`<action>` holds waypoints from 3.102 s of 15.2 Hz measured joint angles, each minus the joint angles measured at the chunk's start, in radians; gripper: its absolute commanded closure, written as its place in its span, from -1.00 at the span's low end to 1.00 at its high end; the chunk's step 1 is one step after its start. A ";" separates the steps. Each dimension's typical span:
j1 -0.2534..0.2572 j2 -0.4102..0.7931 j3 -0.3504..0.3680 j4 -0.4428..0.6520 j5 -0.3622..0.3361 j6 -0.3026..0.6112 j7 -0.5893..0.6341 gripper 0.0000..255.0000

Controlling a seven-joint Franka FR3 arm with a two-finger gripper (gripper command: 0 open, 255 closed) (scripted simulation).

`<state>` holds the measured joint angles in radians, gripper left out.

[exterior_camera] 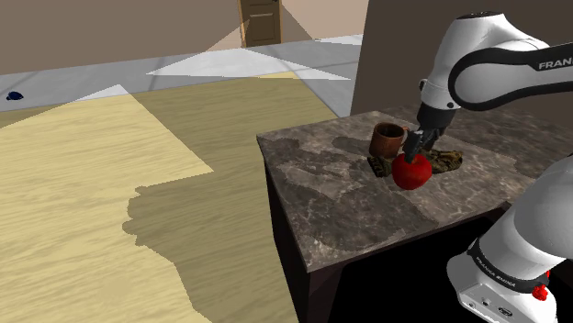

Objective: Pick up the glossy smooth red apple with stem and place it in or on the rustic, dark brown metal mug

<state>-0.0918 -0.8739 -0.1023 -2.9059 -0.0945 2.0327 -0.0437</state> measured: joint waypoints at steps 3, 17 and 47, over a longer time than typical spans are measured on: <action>0.000 0.001 0.000 -0.001 0.000 0.002 0.000 -1.00; 0.002 -0.011 0.003 0.022 0.003 -0.033 0.000 1.00; 0.015 -0.021 0.030 0.419 0.032 -0.440 -0.006 1.00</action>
<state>-0.0770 -0.8954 -0.0727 -2.4867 -0.0629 1.5927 -0.0494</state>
